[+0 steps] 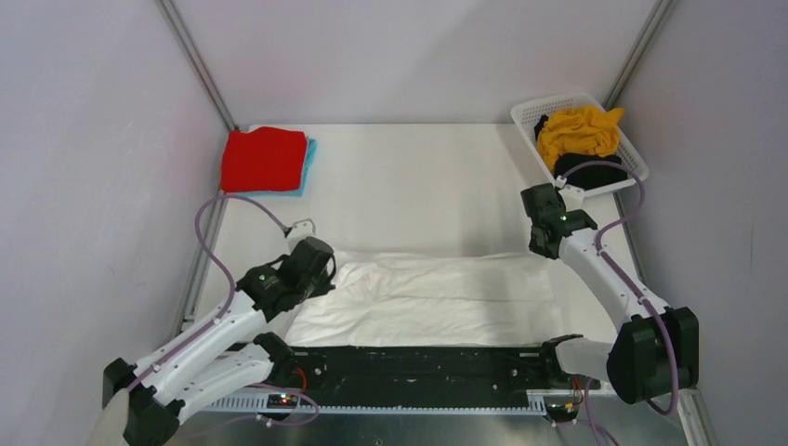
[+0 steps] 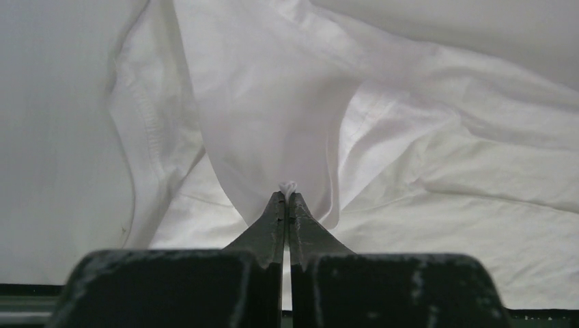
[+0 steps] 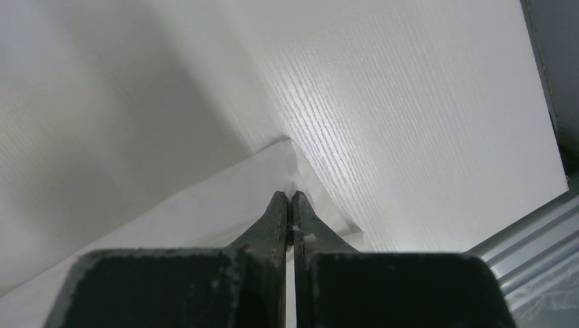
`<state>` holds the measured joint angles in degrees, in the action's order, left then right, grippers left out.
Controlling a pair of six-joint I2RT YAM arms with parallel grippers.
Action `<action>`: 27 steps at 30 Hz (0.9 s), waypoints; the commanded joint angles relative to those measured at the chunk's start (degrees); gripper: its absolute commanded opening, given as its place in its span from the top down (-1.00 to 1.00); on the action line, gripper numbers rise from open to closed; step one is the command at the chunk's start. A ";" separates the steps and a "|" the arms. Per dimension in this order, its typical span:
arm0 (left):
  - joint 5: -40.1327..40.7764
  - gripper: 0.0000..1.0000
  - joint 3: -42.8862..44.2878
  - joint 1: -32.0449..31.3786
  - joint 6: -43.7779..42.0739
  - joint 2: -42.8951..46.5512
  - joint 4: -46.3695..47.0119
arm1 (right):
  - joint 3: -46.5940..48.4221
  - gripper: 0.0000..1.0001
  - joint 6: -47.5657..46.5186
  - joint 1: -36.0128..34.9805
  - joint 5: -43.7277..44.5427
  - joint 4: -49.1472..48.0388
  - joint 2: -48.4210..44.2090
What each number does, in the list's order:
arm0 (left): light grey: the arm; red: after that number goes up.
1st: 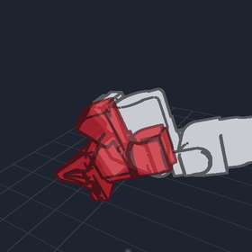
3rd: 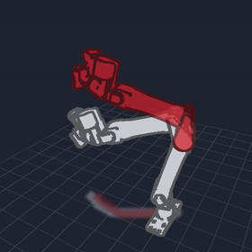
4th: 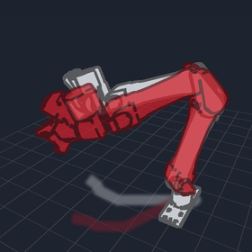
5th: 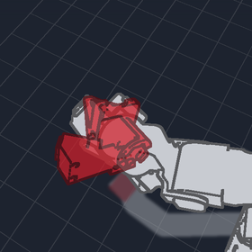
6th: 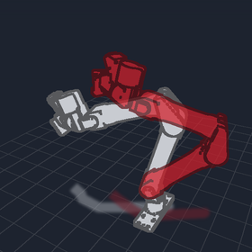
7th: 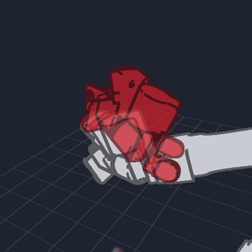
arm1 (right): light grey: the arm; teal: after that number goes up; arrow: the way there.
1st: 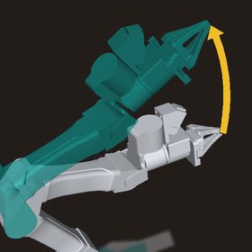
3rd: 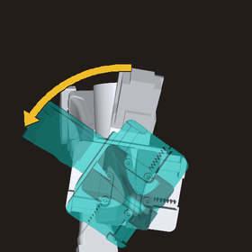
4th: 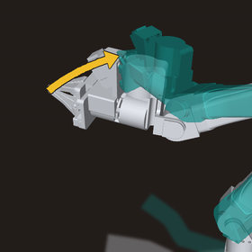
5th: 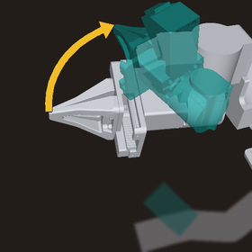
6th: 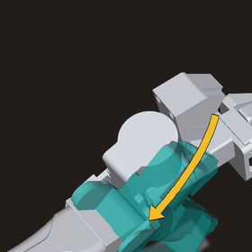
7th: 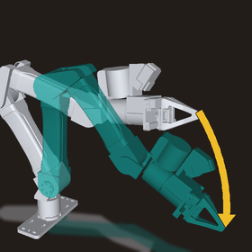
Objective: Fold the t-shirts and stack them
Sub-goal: Fold the other side of the tshirt into a rectangle
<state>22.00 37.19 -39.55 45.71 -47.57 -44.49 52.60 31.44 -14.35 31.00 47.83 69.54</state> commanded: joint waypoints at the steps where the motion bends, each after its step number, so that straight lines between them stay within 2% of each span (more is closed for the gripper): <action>1: 0.03 1.00 -1.09 -1.03 2.85 1.56 -4.42 | -0.40 1.00 -1.43 0.39 0.99 -2.51 1.58; 12: -2.91 1.00 -3.23 -2.11 5.53 -0.76 -5.15 | -3.62 0.98 0.04 0.34 0.12 -2.78 1.00; 16: -6.11 0.99 -5.02 -2.22 6.93 -0.26 -5.10 | -5.02 0.82 3.33 -0.76 1.23 -0.09 -0.29; 17: -7.28 0.91 -5.88 -2.31 7.79 -0.14 -5.14 | -5.25 0.76 4.31 -0.72 1.59 0.65 -0.51; 19: -9.68 0.68 -7.28 -2.98 9.08 0.28 -5.15 | -6.02 0.21 8.73 -0.63 3.11 3.39 -1.54; 20: -10.48 0.64 -8.29 -3.29 9.55 0.63 -5.16 | -6.76 0.11 9.70 -0.57 4.11 4.65 -2.01; 21: -12.13 0.48 -8.76 -4.08 10.24 1.69 -5.23 | -7.68 -0.08 11.03 -0.54 4.21 4.95 -3.41; 24: -15.36 0.10 -9.70 -5.44 11.58 4.93 -6.53 | -8.53 -0.37 15.12 -0.53 4.68 7.87 -6.70; 25: -16.71 -0.20 -9.56 -6.06 11.70 6.74 -7.60 | -8.84 -0.53 16.50 -0.64 5.40 8.54 -8.59; 26: -17.25 -0.41 -9.03 -6.24 11.47 7.60 -8.01 | -9.01 -0.63 16.87 -0.66 5.83 9.59 -9.66; 27: -18.13 -0.81 -8.57 -6.53 10.29 8.99 -8.38 | -9.14 -0.82 16.85 -0.65 6.31 9.79 -11.94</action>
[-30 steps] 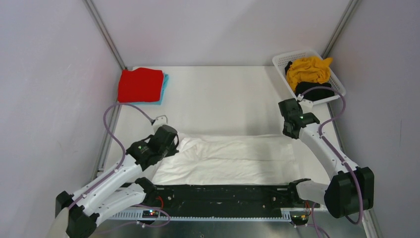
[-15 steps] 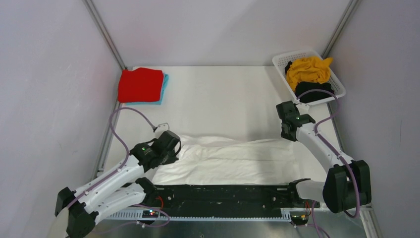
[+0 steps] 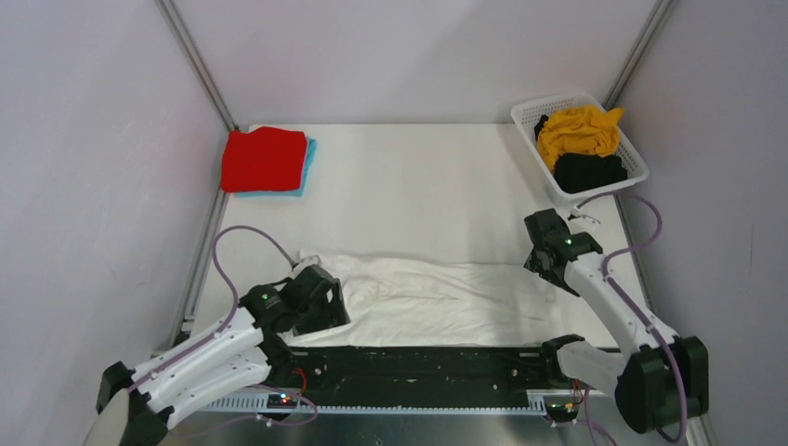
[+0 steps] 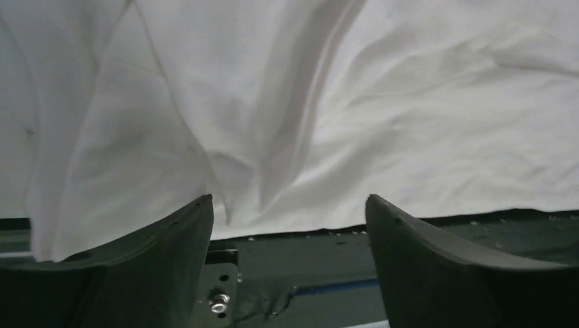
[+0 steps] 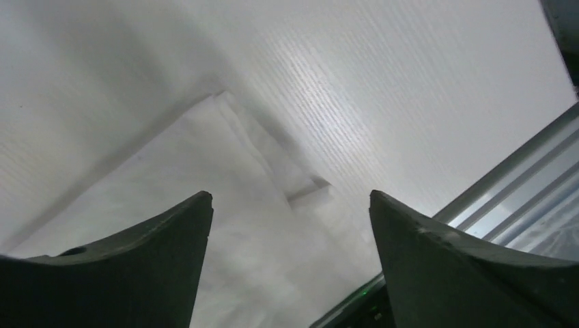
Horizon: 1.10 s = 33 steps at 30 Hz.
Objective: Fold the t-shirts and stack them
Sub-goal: Fold the other side of the tshirt into a rectangle, then rotate the tshirt 90 degrees
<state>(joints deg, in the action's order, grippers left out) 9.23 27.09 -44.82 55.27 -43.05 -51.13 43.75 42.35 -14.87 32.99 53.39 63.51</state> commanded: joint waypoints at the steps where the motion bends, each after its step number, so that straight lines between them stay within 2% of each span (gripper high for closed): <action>1: -5.59 -0.90 2.98 -1.35 0.07 4.86 -1.85 | -0.31 -0.91 5.48 -0.14 4.21 3.89 -7.02; 4: -2.78 -0.99 7.66 -1.39 -3.87 3.70 -1.57 | -0.72 -0.98 -1.04 -0.09 -1.16 -0.60 -12.46; 7: 6.36 -0.99 14.80 -1.38 -6.34 -0.50 -1.13 | -1.82 -0.99 -7.54 -0.05 -10.41 -9.40 -15.97; 9: 11.84 -0.99 17.49 -1.18 -6.65 -4.92 -0.17 | -2.93 -0.99 -11.27 -0.04 -17.04 -13.85 -17.09; 11: 13.90 -0.99 19.36 0.23 -6.94 -12.20 2.68 | -3.72 -0.99 -13.33 -0.09 -22.21 -16.72 -15.55; 14: 11.55 -0.99 19.65 2.88 -7.65 -18.84 8.86 | -5.03 -0.99 -13.67 -0.61 -29.10 -20.18 -11.65; 18: 2.14 -0.99 16.18 8.97 -7.12 -27.46 19.11 | -6.62 -0.99 -12.48 -2.80 -35.42 -27.85 -4.13; 25: -2.03 -0.99 14.19 16.16 -5.67 -40.02 27.35 | -7.06 -0.99 -11.36 -5.47 -38.62 -33.93 8.37; 29: -2.33 -0.99 20.96 20.40 -7.02 -49.84 28.65 | -7.26 -0.99 -11.97 -5.80 -39.59 -32.90 10.14; 33: -6.31 -0.99 37.49 22.93 -9.10 -64.40 28.45 | -9.21 -0.99 -13.79 -7.37 -43.69 -31.04 9.26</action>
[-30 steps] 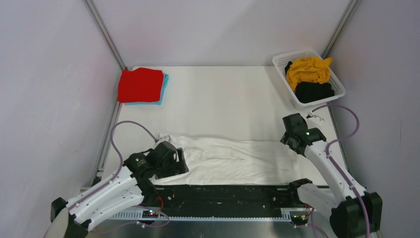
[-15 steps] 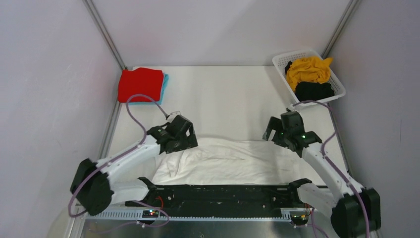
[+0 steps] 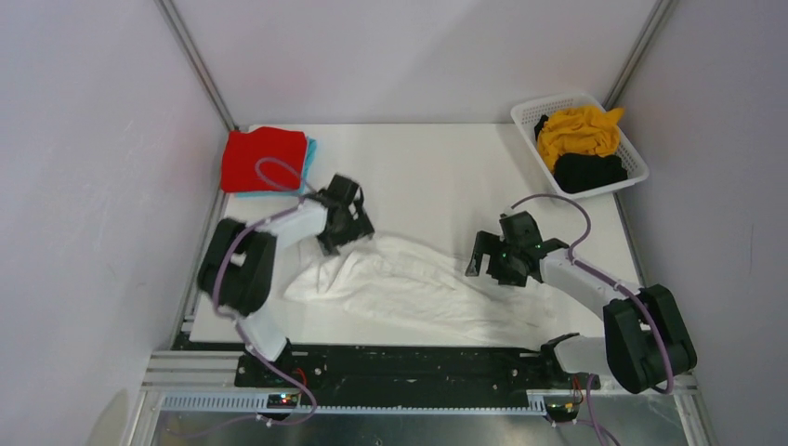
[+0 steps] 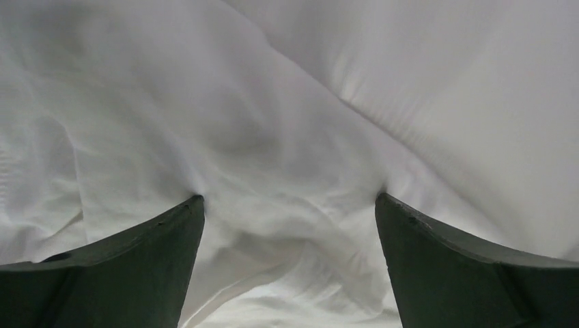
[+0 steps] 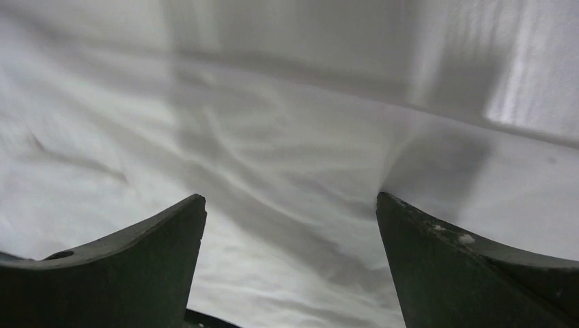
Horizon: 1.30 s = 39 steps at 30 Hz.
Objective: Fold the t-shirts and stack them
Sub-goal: Rotate the tshirt 90 degrees
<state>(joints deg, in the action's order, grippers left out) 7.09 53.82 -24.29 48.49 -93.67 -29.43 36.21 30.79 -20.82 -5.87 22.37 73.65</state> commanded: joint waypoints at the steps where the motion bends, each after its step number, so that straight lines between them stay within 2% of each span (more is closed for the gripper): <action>1: -7.53 -0.99 18.31 3.42 -2.67 -19.00 6.62 | -2.06 -0.99 -2.40 -1.99 -5.54 0.44 -1.25; 4: -16.96 -0.99 34.26 5.07 -1.79 -29.99 6.34 | -3.55 -0.99 -4.19 -4.00 -11.42 0.67 -1.31; 7: -24.68 -0.99 56.55 6.08 2.11 -43.97 5.29 | -3.76 -0.99 -5.86 -10.28 -16.89 -0.11 0.38; 8: -30.10 -0.99 61.39 6.18 3.22 -46.69 5.23 | -3.71 -0.99 -6.02 -11.74 -19.60 -1.71 0.94; 11: -35.21 -0.99 82.98 5.88 10.74 -60.43 5.31 | -2.73 -0.99 -5.56 -18.31 -27.25 -8.00 5.79; 13: -35.80 -0.99 92.05 5.88 15.69 -66.78 6.78 | 0.01 -0.99 -5.32 -21.53 -29.96 -12.08 10.15; 17: -35.29 -0.99 91.37 6.21 24.32 -70.60 17.50 | 9.51 -0.99 -6.96 -28.89 -26.62 -12.72 19.10; 20: -35.17 -0.99 91.83 6.19 29.15 -72.82 23.59 | 15.42 -0.99 -7.46 -30.92 -27.34 -13.00 24.93; 23: -31.95 -0.99 92.09 6.39 31.15 -73.46 25.78 | 16.73 -0.99 -7.69 -31.64 -26.14 -10.28 26.09; 25: -26.71 -0.99 91.90 6.67 30.88 -72.53 25.66 | 15.84 -0.99 -10.19 -31.79 -20.83 -4.15 24.48; 27: -24.78 -0.99 91.99 6.73 30.77 -72.42 25.65 | 13.72 -0.99 -11.53 -31.80 -17.48 -0.30 21.67; 33: -24.40 -0.99 92.33 7.92 29.33 -72.52 25.91 | 7.24 -0.97 -11.20 -33.02 -11.01 10.82 11.48; 39: -22.27 -0.99 93.71 8.08 25.98 -71.51 25.53 | 5.11 -0.99 -9.35 -34.03 -9.22 12.83 2.80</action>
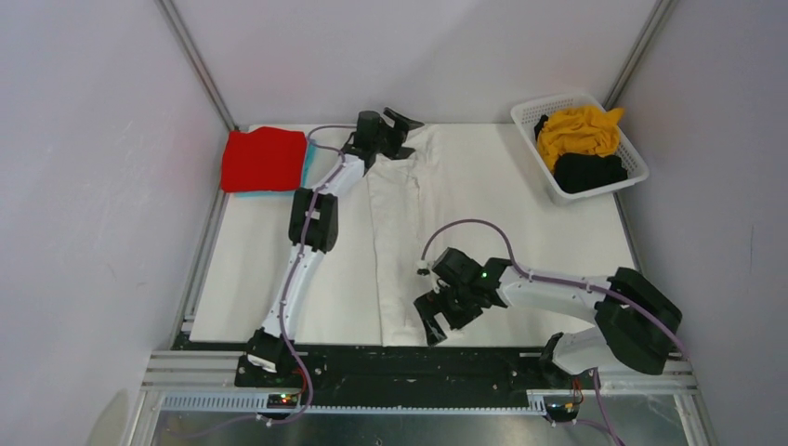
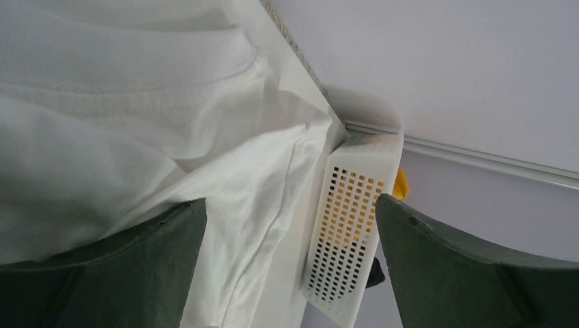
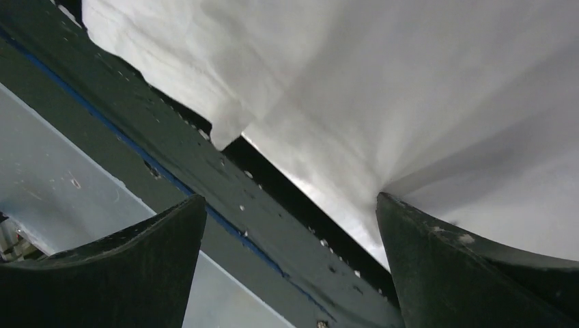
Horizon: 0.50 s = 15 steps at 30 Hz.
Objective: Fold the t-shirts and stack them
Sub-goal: Rotate the tshirt 90 degrees, then grab the bottom of the folded rectangular tshirt with both arms
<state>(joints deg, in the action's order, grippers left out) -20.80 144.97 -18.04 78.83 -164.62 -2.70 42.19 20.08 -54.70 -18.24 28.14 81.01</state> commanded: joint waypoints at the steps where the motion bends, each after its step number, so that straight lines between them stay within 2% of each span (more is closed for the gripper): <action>1: 4.72 -0.99 2.59 1.80 -4.68 -0.24 -0.74 | -0.84 -0.99 1.50 1.06 3.68 6.02 -5.30; 5: 0.09 -0.99 1.40 0.85 -10.65 5.23 -0.13 | -0.47 -0.99 2.76 4.45 3.32 1.88 -11.09; 7: -2.14 -0.99 -1.51 -0.08 -15.79 11.01 -0.82 | -0.26 -0.99 2.64 4.72 4.07 1.46 -15.83; 11: -4.84 -0.99 -8.66 -2.32 -25.28 25.80 -5.17 | -0.22 -0.99 4.26 5.30 8.03 3.93 -28.12; 15: -4.12 -0.99 -21.55 -5.96 -33.50 46.03 -10.47 | -0.19 -0.99 8.11 8.33 9.32 6.40 -34.18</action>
<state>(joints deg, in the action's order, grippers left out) -22.90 129.14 -19.62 57.30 -142.67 -11.18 41.08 24.16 -49.01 -11.94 31.86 51.40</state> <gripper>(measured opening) 0.995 0.993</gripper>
